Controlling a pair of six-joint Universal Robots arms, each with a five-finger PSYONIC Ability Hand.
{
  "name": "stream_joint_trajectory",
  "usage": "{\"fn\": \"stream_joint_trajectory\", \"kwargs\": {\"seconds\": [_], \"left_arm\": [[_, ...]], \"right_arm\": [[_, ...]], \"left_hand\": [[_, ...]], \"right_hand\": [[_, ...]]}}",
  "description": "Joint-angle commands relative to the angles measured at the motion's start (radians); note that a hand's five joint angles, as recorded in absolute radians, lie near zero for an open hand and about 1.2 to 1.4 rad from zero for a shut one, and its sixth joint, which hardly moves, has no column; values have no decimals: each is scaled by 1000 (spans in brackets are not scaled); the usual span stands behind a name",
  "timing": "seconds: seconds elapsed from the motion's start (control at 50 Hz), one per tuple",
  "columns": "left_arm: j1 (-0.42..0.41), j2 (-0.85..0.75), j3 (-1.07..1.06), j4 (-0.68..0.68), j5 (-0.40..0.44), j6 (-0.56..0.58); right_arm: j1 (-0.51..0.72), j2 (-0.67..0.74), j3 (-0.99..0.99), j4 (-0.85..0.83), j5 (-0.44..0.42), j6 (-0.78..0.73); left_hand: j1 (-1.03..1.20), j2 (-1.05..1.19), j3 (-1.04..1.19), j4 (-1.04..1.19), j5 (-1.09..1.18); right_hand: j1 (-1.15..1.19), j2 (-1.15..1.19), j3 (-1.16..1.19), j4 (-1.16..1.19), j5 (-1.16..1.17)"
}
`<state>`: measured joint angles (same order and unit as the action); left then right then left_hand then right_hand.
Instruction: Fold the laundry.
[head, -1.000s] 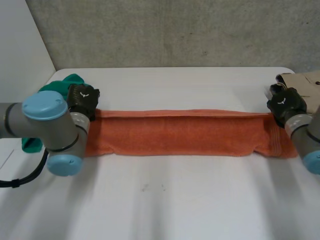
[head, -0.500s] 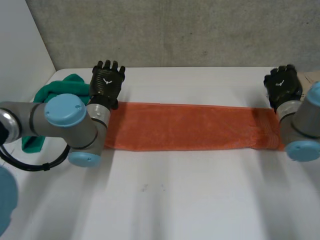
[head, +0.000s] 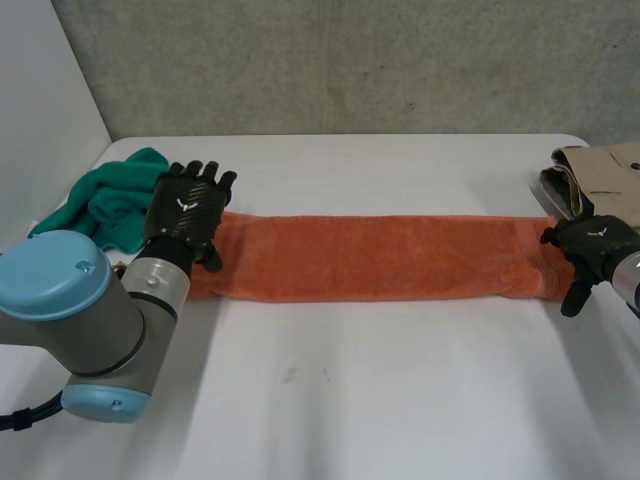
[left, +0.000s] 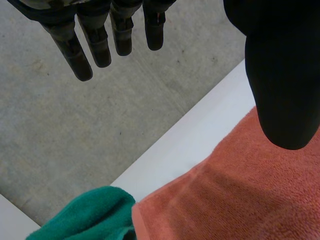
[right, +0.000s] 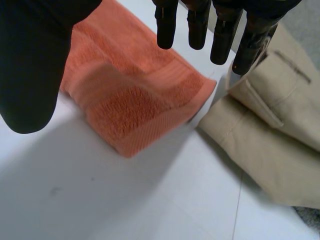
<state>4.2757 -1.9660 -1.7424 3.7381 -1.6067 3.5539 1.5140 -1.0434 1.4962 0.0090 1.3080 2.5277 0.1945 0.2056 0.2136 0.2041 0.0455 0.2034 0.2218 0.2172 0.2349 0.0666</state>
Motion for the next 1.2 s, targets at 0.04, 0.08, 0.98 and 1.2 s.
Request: {"fn": "stream_joint_trajectory", "kwargs": {"seconds": [0.04,0.08,0.98,1.2], "left_arm": [[4,-17,9,2,-1,2],[4,-22,11,2,-1,2],[45,61,-48,-11,-4,0],[49,62,-62,-11,-1,2]], "right_arm": [[-1,149,-42,-135,2,-10],[-1,166,-56,-136,4,-9],[292,-95,-85,-314,-56,-443],[673,186,-229,-394,-171,-438]], "left_hand": [[-20,-31,-39,-30,-45],[-20,-31,-39,-30,-45],[-20,-31,-39,-30,-45],[-20,-31,-39,-30,-45]], "right_hand": [[403,384,389,371,365],[854,835,840,822,816],[1193,1174,1179,1161,1155],[1193,1174,1179,1161,1155]]}}
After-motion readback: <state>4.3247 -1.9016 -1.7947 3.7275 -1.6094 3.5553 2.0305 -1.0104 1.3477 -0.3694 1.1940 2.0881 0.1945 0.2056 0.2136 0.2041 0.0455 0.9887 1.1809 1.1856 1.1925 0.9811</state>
